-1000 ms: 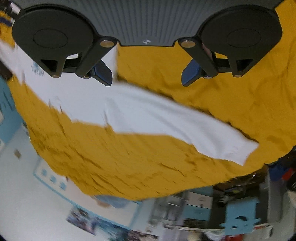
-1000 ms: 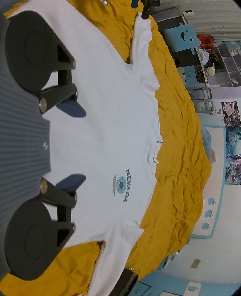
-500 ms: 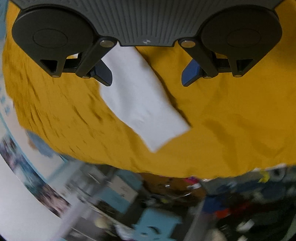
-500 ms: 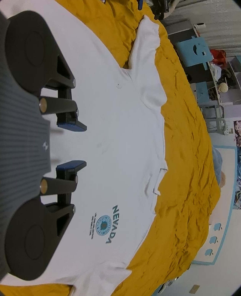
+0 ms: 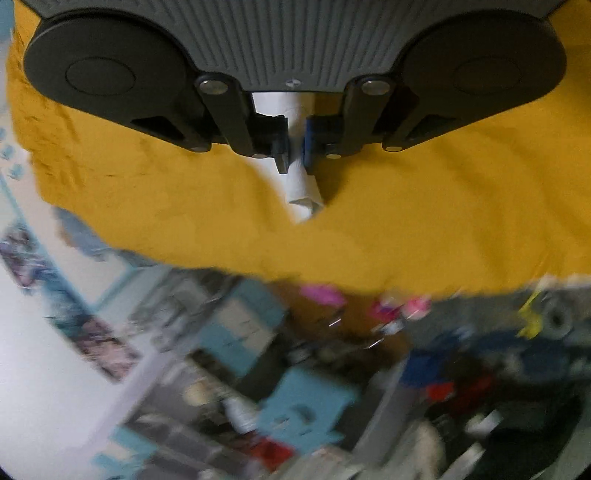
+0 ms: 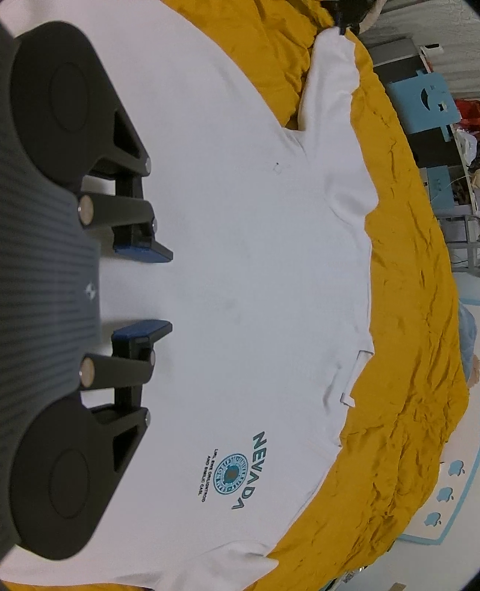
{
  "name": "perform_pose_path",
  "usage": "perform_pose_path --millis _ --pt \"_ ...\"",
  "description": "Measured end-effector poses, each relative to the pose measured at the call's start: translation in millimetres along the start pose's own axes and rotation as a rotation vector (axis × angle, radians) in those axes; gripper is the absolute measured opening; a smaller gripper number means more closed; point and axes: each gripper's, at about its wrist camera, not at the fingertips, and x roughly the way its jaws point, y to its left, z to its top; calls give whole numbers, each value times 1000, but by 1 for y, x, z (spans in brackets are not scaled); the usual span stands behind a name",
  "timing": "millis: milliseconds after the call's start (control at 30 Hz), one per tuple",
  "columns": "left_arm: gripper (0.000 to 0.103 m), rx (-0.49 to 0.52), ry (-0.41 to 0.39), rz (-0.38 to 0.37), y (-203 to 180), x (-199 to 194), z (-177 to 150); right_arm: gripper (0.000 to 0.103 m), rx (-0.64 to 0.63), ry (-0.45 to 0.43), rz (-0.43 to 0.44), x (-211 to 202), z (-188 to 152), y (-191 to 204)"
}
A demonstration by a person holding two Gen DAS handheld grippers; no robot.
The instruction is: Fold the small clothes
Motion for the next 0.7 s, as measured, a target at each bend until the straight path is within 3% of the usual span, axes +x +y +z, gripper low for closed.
perform_pose_path --millis 133,367,567,700 --pt "6 166 -64 -86 -67 -49 3 21 18 -17 -11 -7 0 -13" --pt "6 436 -140 -256 -216 -144 -20 19 91 -62 -24 -37 -7 -49" --pt "6 604 -93 -432 -323 -196 -96 15 134 -103 -27 -62 -16 -82" --pt "6 686 0 -538 -374 -206 -169 15 182 -126 -40 -76 -21 -106"
